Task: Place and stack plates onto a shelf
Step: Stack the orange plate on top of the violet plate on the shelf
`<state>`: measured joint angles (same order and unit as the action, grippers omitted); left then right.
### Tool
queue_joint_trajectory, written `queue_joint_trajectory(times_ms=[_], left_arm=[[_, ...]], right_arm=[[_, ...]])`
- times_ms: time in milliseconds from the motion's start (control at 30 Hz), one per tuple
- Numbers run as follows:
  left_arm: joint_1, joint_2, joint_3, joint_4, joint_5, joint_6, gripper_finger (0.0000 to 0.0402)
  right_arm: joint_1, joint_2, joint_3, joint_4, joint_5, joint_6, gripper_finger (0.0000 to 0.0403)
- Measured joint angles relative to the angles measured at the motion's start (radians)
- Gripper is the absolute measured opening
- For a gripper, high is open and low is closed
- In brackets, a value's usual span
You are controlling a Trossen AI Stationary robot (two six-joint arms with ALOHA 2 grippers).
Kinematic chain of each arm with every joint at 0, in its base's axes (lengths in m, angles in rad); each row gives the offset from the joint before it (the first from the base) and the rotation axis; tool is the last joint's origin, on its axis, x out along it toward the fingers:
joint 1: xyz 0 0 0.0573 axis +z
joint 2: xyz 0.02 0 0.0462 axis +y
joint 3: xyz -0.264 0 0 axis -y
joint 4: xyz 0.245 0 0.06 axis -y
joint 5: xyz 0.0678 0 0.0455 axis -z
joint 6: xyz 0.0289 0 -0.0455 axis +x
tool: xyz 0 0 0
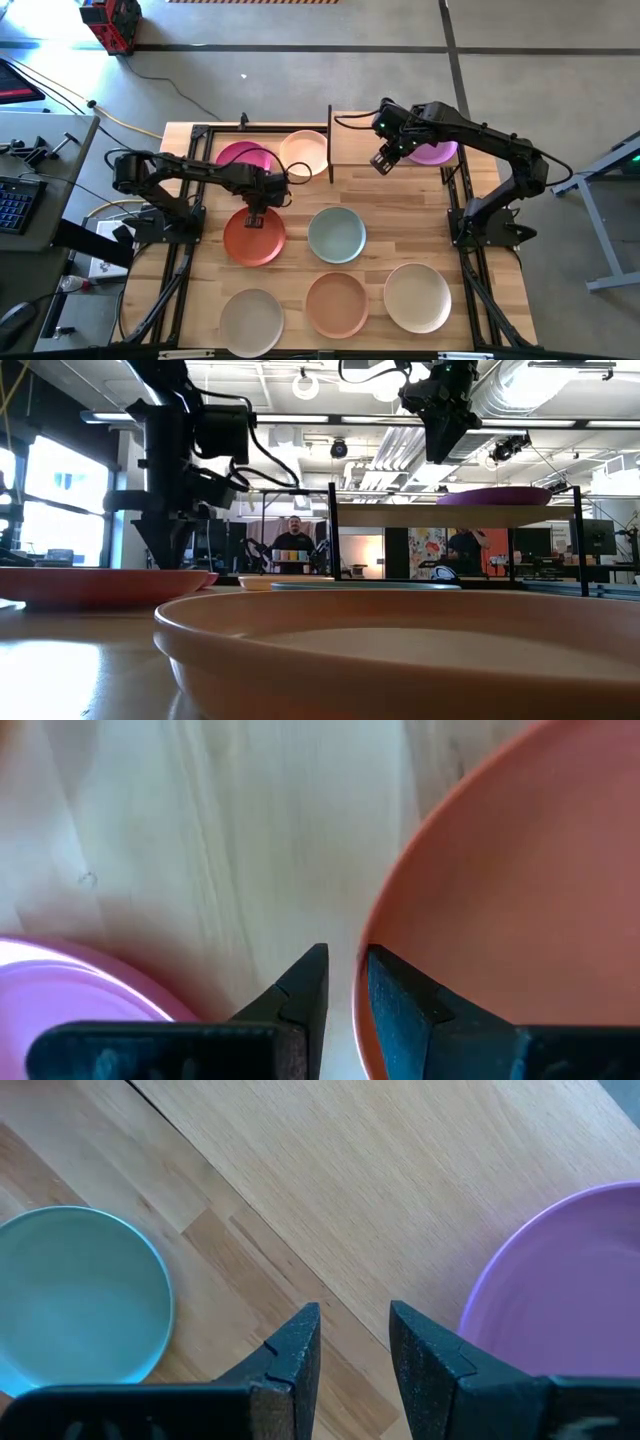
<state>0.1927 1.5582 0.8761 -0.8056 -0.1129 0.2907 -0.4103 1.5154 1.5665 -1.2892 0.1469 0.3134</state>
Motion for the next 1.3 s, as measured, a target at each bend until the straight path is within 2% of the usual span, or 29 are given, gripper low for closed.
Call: queue_joint_trajectory(times_ms=[167, 900, 1000, 1167, 1300], left_arm=[[0.011, 0.004, 0.0, 0.004, 0.055, 0.023, 0.0065], [0.01, 0.009, -0.032, 0.04, 0.103, 0.017, 0.0064], [0.01, 0.009, -0.032, 0.048, 0.103, 0.002, 0.0054], [0.01, 0.007, -0.031, 0.047, 0.117, -0.001, 0.001], [0.01, 0.007, -0.031, 0.05, 0.138, -0.007, 0.0007]], right_arm=[[0.0, 0.0, 0.0, 0.0, 0.0, 0.0, 0.0097], [0.0, 0.0, 0.0, 0.0, 0.0, 0.0, 0.0097], [0.0, 0.0, 0.0, 0.0, 0.0, 0.0, 0.0097], [0.0, 0.0, 0.0, 0.0, 0.0, 0.002, 0.0097], [0.0, 0.0, 0.0, -0.005, -0.024, 0.063, 0.0097]])
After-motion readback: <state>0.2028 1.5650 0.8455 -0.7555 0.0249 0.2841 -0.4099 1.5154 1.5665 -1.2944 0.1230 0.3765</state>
